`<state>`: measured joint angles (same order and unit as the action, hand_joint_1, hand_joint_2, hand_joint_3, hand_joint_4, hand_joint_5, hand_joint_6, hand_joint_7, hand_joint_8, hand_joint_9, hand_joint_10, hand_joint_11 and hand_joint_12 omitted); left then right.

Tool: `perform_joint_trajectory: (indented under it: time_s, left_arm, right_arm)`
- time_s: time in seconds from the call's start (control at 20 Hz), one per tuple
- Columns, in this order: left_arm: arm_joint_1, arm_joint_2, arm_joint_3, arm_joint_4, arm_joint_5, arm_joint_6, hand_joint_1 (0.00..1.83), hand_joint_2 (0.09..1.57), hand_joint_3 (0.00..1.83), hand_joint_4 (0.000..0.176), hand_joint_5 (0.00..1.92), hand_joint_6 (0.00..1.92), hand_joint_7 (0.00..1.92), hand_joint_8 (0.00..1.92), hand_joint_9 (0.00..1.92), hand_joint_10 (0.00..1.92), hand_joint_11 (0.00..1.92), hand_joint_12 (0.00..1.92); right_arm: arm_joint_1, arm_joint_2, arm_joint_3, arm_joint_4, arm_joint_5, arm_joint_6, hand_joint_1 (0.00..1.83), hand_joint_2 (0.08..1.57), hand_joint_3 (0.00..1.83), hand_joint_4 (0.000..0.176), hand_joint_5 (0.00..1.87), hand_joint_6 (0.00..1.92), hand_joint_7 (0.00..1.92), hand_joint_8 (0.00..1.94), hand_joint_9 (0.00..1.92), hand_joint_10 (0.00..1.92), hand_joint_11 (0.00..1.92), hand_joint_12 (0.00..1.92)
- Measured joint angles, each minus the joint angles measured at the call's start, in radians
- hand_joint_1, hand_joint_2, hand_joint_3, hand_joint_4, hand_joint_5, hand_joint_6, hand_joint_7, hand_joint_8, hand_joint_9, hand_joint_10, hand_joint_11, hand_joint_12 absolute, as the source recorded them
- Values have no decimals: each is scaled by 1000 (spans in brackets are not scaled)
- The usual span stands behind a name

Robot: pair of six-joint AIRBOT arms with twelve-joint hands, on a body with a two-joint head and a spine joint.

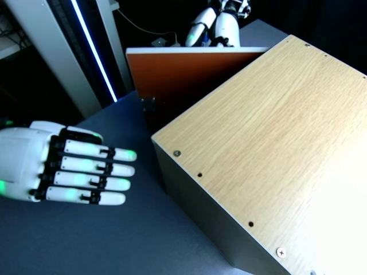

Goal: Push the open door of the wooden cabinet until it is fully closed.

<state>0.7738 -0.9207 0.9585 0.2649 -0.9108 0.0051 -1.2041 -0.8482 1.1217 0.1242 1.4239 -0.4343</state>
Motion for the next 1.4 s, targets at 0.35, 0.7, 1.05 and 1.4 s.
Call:
perform_joint_trajectory:
  time_s: [0.35,0.7,1.05,1.4]
  left_arm:
    - [-73,-63,48,33,64,1,0,1497,3,0,283,7,267,6,206,4,169,21]
    - [-134,-155,129,-15,90,0,0,1482,0,0,286,2,272,1,242,12,247,55]
    - [-172,-176,151,-45,114,1,2,1485,0,0,243,0,238,0,205,0,189,32]
    - [-186,-186,164,-92,110,-1,46,1456,0,0,234,2,252,4,223,5,203,38]
  right_arm:
    - [0,0,1,-1,1,0,717,1348,3,0,386,2,387,1,309,2,145,214]
    - [0,-2,7,3,5,0,655,1324,0,0,398,2,391,4,310,4,126,255]
    - [0,-4,7,2,7,0,726,1343,4,0,421,1,404,0,324,7,39,514]
    - [0,-4,7,2,6,0,765,1344,0,0,401,3,381,2,327,1,0,621]
